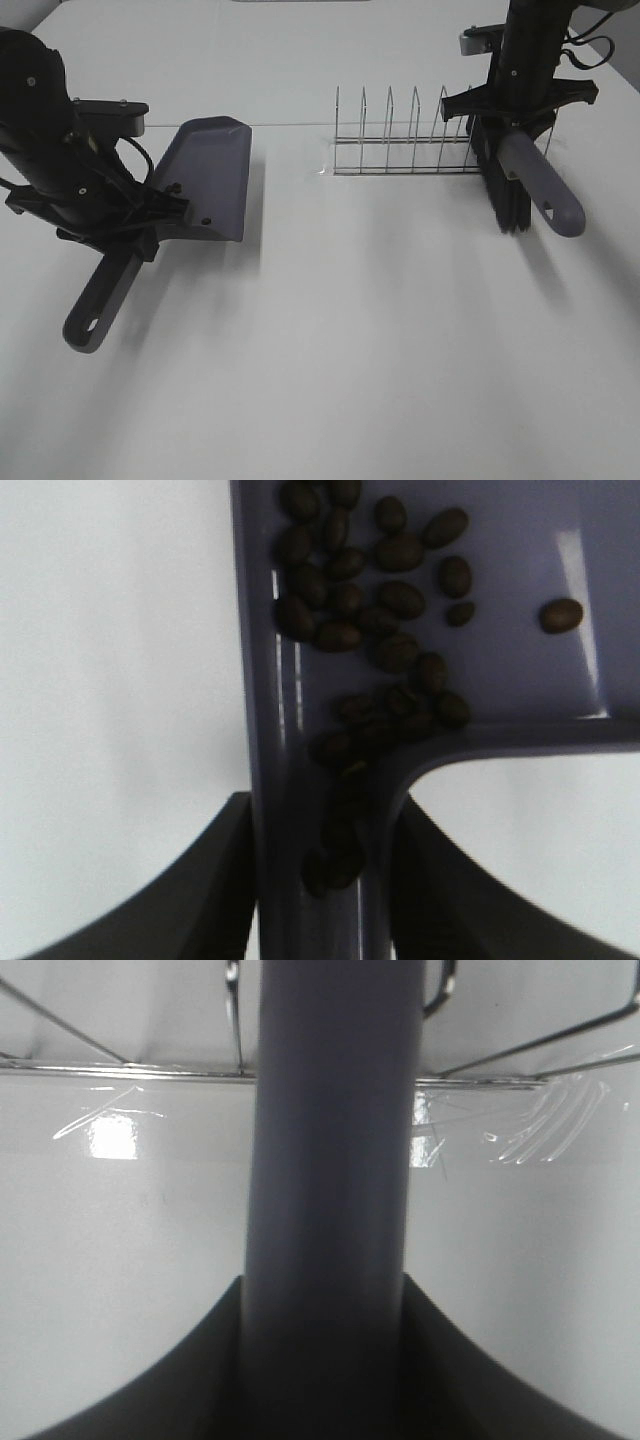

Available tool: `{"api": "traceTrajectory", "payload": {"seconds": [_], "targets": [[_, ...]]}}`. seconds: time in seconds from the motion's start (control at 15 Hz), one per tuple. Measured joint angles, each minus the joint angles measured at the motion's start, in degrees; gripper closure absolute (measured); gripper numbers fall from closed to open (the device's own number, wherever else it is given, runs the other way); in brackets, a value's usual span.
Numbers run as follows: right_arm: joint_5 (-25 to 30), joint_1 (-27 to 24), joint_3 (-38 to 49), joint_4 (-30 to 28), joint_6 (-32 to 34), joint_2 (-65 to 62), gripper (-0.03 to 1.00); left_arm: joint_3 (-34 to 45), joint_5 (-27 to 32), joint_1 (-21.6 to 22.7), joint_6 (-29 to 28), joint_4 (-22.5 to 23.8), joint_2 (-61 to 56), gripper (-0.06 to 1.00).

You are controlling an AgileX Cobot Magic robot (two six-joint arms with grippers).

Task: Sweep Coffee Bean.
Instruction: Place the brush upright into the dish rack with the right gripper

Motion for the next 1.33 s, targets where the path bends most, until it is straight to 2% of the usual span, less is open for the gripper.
{"api": "traceTrajectory", "payload": {"seconds": [0.6,0.87,1.13,1.33], "targets": [[-6.02,-0.52,-1.43,0.69,0.23,0.92,0.6,0.0,0.0,0.0,0.0,0.0,0.0,0.58],[-6.36,-0.57,-1.49,0.69,0.29,0.92,0.36,0.0,0.0,0.0,0.0,0.0,0.0,0.58],[-5.21,-0.57,-1.49,0.69,0.34,-0.57,0.3,0.0,-0.46,0.0,0.0,-0.34,0.0,0.58],[0.46,-0.57,-1.49,1.26,0.34,-6.7,0.29,0.0,-1.38,-0.06,0.0,-2.81,0.0,0.58]]}}
